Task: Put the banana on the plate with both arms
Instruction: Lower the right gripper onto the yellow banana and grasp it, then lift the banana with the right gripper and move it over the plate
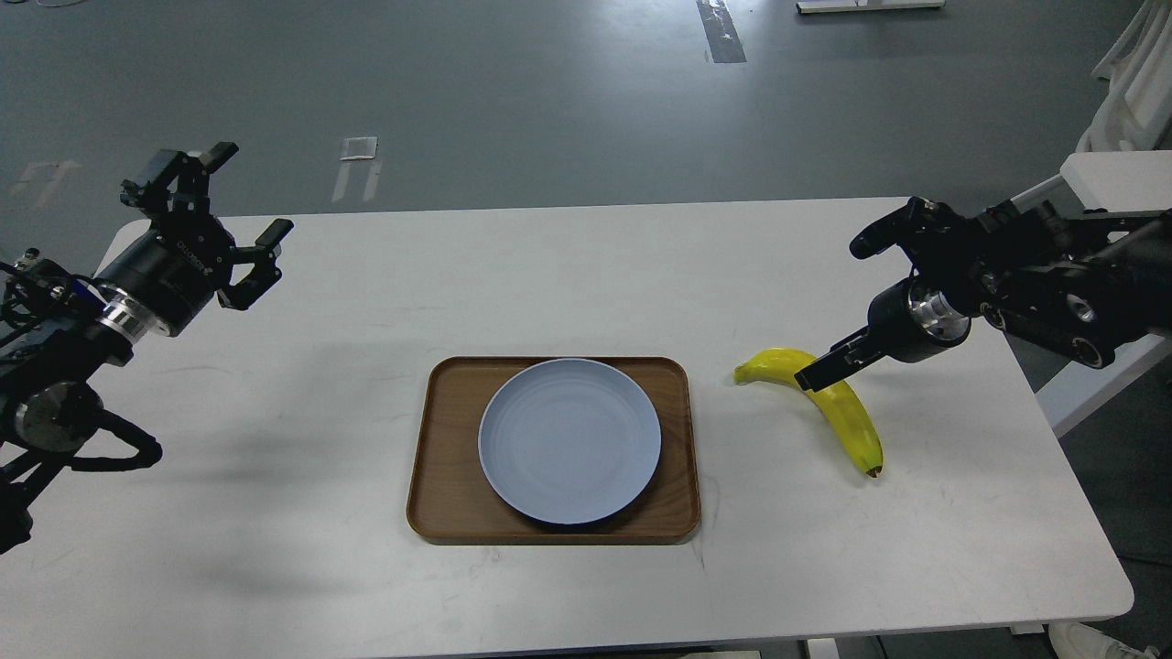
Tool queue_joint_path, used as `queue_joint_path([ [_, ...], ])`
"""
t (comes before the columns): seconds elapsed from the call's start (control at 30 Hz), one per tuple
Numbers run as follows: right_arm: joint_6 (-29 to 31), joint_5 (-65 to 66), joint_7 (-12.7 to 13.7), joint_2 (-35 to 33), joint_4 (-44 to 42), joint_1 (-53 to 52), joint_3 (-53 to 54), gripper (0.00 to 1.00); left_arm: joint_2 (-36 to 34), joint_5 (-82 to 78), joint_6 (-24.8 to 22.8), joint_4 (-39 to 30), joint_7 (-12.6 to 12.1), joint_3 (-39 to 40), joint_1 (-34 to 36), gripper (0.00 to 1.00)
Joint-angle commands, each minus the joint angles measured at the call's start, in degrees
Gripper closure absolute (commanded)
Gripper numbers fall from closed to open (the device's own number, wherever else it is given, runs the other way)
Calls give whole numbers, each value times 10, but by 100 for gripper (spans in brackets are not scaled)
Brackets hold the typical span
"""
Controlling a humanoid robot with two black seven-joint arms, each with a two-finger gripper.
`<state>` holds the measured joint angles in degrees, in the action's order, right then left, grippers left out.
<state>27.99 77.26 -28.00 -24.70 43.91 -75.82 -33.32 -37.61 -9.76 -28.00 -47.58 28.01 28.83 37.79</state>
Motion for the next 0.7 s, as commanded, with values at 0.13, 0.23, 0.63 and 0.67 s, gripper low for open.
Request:
queue_joint_path([
  [0.13,0,-1,0,23,-25,20,-4,4,-5,0,0,-1,0,1,0,0],
  [0.23,0,-1,0,27,-31,30,-4,11,-7,0,0,-1,0,1,0,0],
  [0.63,0,-1,0,15,-31,24,-7,93,-10,1,0,-2,0,1,0,0],
  [0.67,0,-3,0,9,-28,18,-6,94,-10,2,0,-1,0,1,0,0],
])
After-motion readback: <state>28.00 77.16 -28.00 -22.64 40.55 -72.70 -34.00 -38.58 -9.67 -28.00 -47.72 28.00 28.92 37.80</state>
